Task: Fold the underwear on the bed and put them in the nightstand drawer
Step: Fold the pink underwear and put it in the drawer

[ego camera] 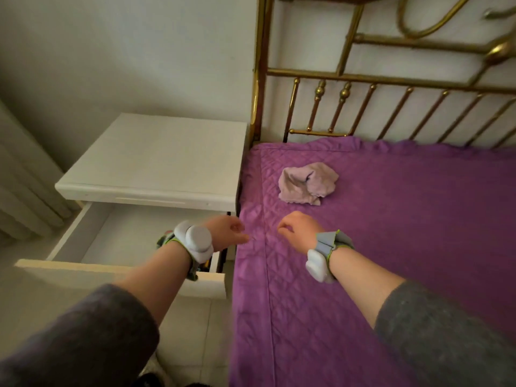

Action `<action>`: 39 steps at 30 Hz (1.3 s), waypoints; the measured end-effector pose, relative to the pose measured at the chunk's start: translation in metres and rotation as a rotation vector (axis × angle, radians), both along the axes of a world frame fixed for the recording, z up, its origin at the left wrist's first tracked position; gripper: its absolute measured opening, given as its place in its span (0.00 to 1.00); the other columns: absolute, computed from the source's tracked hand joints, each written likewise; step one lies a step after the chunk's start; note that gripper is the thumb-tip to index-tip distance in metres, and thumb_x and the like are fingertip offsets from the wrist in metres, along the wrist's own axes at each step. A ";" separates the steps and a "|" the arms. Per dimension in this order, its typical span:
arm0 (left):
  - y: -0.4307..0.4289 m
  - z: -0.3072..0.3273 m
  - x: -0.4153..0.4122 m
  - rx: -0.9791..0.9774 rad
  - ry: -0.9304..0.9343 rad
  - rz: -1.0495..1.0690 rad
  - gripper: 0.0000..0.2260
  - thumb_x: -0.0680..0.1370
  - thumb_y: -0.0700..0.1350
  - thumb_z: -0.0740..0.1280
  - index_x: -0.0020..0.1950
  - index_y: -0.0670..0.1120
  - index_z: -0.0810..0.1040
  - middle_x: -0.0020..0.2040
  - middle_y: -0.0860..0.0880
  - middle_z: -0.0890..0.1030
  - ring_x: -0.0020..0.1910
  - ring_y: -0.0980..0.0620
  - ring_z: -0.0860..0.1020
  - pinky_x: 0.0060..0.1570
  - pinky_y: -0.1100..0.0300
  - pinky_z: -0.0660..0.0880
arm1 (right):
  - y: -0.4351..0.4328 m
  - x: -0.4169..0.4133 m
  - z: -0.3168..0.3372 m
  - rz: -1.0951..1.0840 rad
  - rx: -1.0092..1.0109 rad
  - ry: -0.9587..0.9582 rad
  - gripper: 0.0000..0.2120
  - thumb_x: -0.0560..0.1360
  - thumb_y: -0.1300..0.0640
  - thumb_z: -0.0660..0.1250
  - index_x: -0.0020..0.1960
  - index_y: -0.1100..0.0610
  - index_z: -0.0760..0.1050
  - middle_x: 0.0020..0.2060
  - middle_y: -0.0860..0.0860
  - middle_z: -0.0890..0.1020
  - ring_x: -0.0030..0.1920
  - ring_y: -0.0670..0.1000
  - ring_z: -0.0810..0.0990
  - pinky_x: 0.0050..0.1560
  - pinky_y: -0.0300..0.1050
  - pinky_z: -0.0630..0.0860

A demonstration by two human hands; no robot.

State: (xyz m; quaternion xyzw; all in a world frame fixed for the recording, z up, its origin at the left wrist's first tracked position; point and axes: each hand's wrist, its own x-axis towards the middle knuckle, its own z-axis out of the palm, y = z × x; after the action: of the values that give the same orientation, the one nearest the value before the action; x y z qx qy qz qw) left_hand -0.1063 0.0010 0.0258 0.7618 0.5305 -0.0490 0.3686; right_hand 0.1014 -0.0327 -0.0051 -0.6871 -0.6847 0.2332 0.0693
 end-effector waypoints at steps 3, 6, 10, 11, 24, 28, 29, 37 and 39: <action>-0.021 0.002 0.040 0.013 0.000 -0.079 0.21 0.77 0.53 0.66 0.67 0.46 0.72 0.64 0.49 0.77 0.62 0.50 0.75 0.62 0.59 0.70 | -0.027 0.035 0.004 -0.156 -0.005 0.029 0.11 0.77 0.54 0.62 0.55 0.56 0.79 0.57 0.57 0.78 0.57 0.56 0.77 0.57 0.45 0.70; -0.035 -0.013 0.061 0.002 0.031 -0.128 0.23 0.77 0.54 0.65 0.69 0.49 0.70 0.66 0.50 0.75 0.64 0.50 0.74 0.62 0.59 0.69 | -0.044 0.055 -0.005 -0.326 -0.009 0.152 0.12 0.77 0.54 0.63 0.57 0.58 0.77 0.57 0.57 0.80 0.58 0.56 0.77 0.58 0.45 0.72; -0.039 -0.048 0.078 0.008 0.140 -0.224 0.25 0.76 0.52 0.67 0.72 0.51 0.66 0.71 0.46 0.69 0.67 0.46 0.71 0.66 0.55 0.69 | -0.050 0.076 -0.021 -0.528 -0.025 0.268 0.13 0.77 0.55 0.63 0.58 0.61 0.76 0.56 0.58 0.81 0.58 0.56 0.77 0.56 0.43 0.71; -0.036 -0.058 0.082 0.026 0.176 -0.254 0.27 0.75 0.51 0.67 0.73 0.51 0.65 0.71 0.46 0.67 0.68 0.46 0.69 0.67 0.55 0.69 | -0.046 0.080 -0.025 -0.557 -0.018 0.282 0.13 0.77 0.55 0.63 0.58 0.61 0.76 0.56 0.58 0.81 0.58 0.56 0.77 0.55 0.43 0.71; 0.026 -0.143 0.098 0.254 0.235 -0.245 0.46 0.70 0.63 0.68 0.77 0.44 0.47 0.79 0.47 0.45 0.78 0.48 0.46 0.76 0.51 0.50 | 0.043 0.104 -0.075 -0.718 0.017 0.536 0.12 0.75 0.52 0.65 0.54 0.58 0.78 0.43 0.53 0.78 0.45 0.53 0.75 0.44 0.47 0.72; 0.043 -0.144 0.096 0.201 0.193 -0.258 0.44 0.69 0.61 0.71 0.77 0.46 0.54 0.79 0.49 0.50 0.78 0.51 0.51 0.74 0.54 0.57 | 0.076 0.117 -0.084 -0.778 0.074 0.602 0.13 0.73 0.55 0.68 0.56 0.58 0.78 0.34 0.48 0.76 0.35 0.48 0.73 0.38 0.42 0.71; 0.044 -0.144 0.098 0.198 0.196 -0.263 0.44 0.68 0.61 0.72 0.76 0.46 0.55 0.79 0.49 0.50 0.78 0.51 0.52 0.74 0.54 0.57 | 0.085 0.121 -0.086 -0.803 0.087 0.632 0.13 0.73 0.56 0.68 0.57 0.58 0.77 0.32 0.47 0.74 0.32 0.46 0.71 0.34 0.39 0.68; 0.049 -0.150 0.107 0.196 0.269 -0.296 0.45 0.68 0.58 0.72 0.77 0.42 0.53 0.79 0.46 0.49 0.77 0.47 0.52 0.73 0.53 0.59 | 0.127 0.132 -0.084 -0.897 0.005 0.825 0.22 0.76 0.55 0.64 0.70 0.54 0.68 0.66 0.54 0.73 0.60 0.55 0.74 0.47 0.43 0.70; 0.050 -0.151 0.106 0.187 0.272 -0.299 0.45 0.69 0.58 0.72 0.76 0.42 0.53 0.79 0.45 0.49 0.77 0.47 0.52 0.73 0.53 0.58 | 0.121 0.127 -0.080 -0.941 0.100 0.880 0.16 0.76 0.56 0.64 0.63 0.57 0.75 0.61 0.56 0.78 0.57 0.54 0.77 0.45 0.43 0.72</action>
State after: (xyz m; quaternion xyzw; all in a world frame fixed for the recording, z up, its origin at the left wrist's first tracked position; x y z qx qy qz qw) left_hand 0.0000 0.0514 -0.1247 0.8491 0.4587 -0.1560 0.2102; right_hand 0.2282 0.0885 -0.0849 -0.7498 -0.2280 0.4056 0.4704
